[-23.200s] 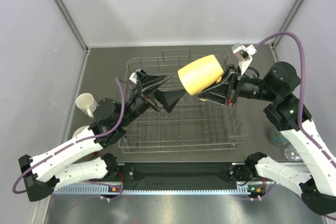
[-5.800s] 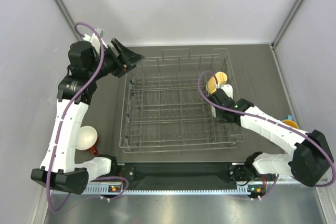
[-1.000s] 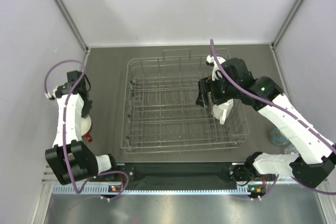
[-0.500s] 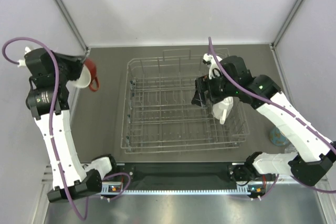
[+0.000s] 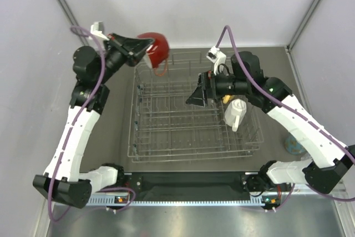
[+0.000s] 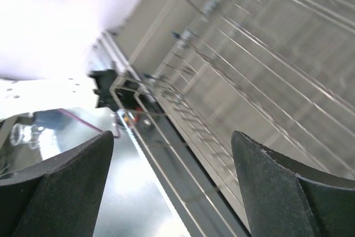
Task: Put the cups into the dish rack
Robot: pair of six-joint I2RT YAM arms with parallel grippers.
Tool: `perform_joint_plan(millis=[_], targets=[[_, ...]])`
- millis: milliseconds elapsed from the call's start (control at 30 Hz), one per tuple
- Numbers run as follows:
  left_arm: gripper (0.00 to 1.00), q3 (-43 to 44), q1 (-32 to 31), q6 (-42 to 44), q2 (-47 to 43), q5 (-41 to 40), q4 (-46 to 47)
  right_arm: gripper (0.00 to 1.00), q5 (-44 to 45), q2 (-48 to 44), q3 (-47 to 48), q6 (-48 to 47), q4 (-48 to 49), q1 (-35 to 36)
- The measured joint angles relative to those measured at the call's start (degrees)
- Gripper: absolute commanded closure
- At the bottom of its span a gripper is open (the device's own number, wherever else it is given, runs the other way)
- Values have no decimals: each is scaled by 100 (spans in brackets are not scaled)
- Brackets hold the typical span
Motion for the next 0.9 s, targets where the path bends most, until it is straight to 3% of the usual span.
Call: perform_joint_plan(millis=[167, 533, 900], targets=[[100, 0, -863, -181, 258, 238, 1161, 9, -468, 168, 79, 243, 542, -11], [100, -326, -1071, -1093, 448, 321, 3261, 7, -876, -52, -273, 1054, 1969, -203], [100, -601, -1384, -1528, 529, 424, 3681, 18, -1687, 151, -398, 1897, 3670, -1130]])
